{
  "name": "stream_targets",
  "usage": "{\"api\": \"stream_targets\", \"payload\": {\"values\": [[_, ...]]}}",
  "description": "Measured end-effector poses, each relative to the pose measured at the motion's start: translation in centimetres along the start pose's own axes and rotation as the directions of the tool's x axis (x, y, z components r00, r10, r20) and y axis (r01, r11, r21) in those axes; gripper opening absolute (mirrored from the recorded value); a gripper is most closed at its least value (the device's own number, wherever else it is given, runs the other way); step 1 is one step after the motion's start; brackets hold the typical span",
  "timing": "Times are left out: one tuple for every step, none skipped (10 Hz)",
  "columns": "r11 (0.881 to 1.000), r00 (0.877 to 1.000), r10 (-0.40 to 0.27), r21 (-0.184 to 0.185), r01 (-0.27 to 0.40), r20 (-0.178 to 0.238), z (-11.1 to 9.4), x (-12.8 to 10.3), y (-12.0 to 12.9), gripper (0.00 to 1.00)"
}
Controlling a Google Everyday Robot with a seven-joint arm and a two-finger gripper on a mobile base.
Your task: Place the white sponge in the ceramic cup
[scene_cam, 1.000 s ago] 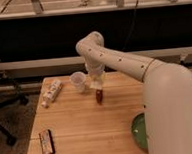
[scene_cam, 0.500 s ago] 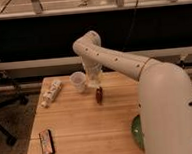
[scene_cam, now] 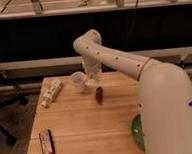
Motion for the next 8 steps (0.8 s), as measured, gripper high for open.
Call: {"api": "stream_targets", "payload": {"values": [[1.0,1.0,-0.012,0.02,0.012,0.004,-0.3,0.0,-0.7,0.0],[0.999,1.0,-0.027,0.042,0.027,0.013,-0.6,-0.2,-1.5,0.0],[0.997,0.999,-0.039,0.062,0.038,0.02,-0.9,-0.2,-2.1,0.0],[0.995,0.998,-0.057,0.085,0.054,0.03,-1.1,-0.2,-3.0,0.0],[0.993,0.997,-0.068,0.098,0.065,0.035,-1.2,-0.3,-3.5,0.0],[0.99,0.995,-0.09,0.115,0.085,0.042,-1.3,-0.6,-4.6,0.01],[0.987,0.993,-0.106,0.128,0.099,0.049,-1.3,-0.7,-5.4,0.06],[0.984,0.991,-0.12,0.138,0.112,0.052,-1.2,-0.7,-6.0,0.15]]}}
